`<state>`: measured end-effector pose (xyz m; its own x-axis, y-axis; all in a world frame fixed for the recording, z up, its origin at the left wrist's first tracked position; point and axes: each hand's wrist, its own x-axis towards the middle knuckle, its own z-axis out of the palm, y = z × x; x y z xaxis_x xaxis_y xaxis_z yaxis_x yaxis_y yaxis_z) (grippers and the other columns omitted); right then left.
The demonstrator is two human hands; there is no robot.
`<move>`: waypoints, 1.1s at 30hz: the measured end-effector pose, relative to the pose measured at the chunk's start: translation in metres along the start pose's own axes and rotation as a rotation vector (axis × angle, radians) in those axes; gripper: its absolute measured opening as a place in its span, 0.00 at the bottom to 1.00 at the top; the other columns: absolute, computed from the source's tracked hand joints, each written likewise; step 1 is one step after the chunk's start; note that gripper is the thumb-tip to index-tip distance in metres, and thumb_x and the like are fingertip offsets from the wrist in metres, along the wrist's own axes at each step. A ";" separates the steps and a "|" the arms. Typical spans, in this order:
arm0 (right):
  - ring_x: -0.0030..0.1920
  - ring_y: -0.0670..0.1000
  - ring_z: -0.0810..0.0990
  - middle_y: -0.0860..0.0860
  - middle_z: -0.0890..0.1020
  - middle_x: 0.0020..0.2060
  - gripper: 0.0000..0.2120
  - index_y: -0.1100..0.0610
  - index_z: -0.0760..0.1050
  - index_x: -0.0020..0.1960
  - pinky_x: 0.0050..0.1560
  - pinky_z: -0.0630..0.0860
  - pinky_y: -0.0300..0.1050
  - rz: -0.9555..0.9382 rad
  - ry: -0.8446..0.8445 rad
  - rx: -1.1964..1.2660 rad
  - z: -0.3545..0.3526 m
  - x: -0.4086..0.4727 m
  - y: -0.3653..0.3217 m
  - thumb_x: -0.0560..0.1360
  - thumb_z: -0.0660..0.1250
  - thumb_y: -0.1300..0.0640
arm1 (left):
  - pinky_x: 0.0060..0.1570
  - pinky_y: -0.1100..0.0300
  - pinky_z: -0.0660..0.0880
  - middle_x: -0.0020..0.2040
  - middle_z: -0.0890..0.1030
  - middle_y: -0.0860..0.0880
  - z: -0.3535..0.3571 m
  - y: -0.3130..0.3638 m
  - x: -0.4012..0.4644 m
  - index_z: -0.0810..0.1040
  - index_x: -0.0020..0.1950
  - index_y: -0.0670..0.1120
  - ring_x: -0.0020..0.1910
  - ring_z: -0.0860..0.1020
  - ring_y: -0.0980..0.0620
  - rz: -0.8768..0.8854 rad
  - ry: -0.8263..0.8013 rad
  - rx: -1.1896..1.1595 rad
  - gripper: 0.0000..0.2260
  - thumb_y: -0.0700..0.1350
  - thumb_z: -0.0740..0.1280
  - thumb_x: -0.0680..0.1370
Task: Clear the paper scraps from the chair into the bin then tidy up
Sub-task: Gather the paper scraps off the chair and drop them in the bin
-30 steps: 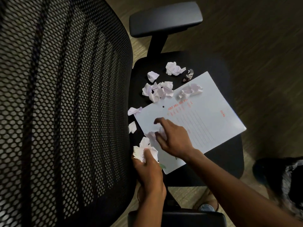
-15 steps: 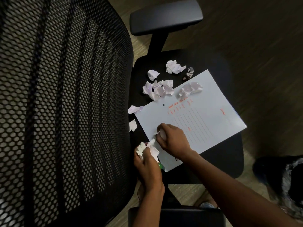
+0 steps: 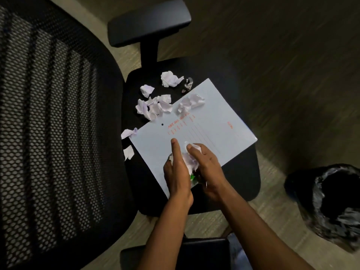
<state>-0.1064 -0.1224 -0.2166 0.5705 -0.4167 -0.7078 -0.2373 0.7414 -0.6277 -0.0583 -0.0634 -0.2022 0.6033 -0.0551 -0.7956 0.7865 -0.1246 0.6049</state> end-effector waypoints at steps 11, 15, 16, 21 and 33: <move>0.54 0.50 0.87 0.52 0.88 0.54 0.14 0.53 0.83 0.61 0.46 0.82 0.39 -0.201 0.406 0.361 -0.158 -0.031 -0.031 0.83 0.67 0.46 | 0.58 0.47 0.83 0.51 0.87 0.54 0.147 -0.090 -0.073 0.83 0.53 0.58 0.52 0.86 0.53 0.105 -0.380 0.307 0.05 0.56 0.71 0.79; 0.45 0.50 0.86 0.54 0.85 0.45 0.13 0.57 0.80 0.57 0.44 0.82 0.44 -0.156 0.534 0.613 -0.238 -0.051 -0.047 0.83 0.66 0.47 | 0.55 0.57 0.82 0.55 0.85 0.54 0.204 -0.146 -0.109 0.79 0.62 0.59 0.54 0.84 0.57 0.197 -0.553 0.452 0.12 0.53 0.72 0.79; 0.44 0.50 0.85 0.54 0.83 0.45 0.13 0.57 0.79 0.57 0.46 0.81 0.44 -0.122 0.507 0.718 -0.257 -0.056 -0.053 0.83 0.64 0.48 | 0.55 0.59 0.81 0.57 0.84 0.55 0.217 -0.160 -0.119 0.78 0.65 0.59 0.55 0.83 0.58 0.243 -0.576 0.477 0.15 0.51 0.72 0.79; 0.45 0.52 0.87 0.55 0.86 0.46 0.16 0.60 0.79 0.59 0.49 0.84 0.46 -0.181 0.541 0.977 -0.357 -0.082 -0.061 0.83 0.62 0.48 | 0.59 0.56 0.80 0.62 0.80 0.52 0.276 -0.233 -0.155 0.74 0.71 0.60 0.60 0.81 0.55 0.332 -0.670 0.521 0.21 0.50 0.72 0.79; 0.66 0.64 0.80 0.63 0.81 0.66 0.25 0.60 0.76 0.71 0.69 0.75 0.65 -0.092 0.854 0.837 -0.529 -0.065 -0.021 0.80 0.71 0.47 | 0.61 0.56 0.78 0.63 0.82 0.47 0.354 -0.370 -0.135 0.81 0.64 0.51 0.62 0.80 0.47 0.243 -0.675 0.992 0.15 0.46 0.74 0.78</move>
<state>-0.5548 -0.3896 -0.3286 -0.2228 -0.4661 -0.8562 0.5422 0.6707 -0.5062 -0.4781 -0.3606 -0.3298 0.2983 -0.6482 -0.7006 0.0426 -0.7243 0.6882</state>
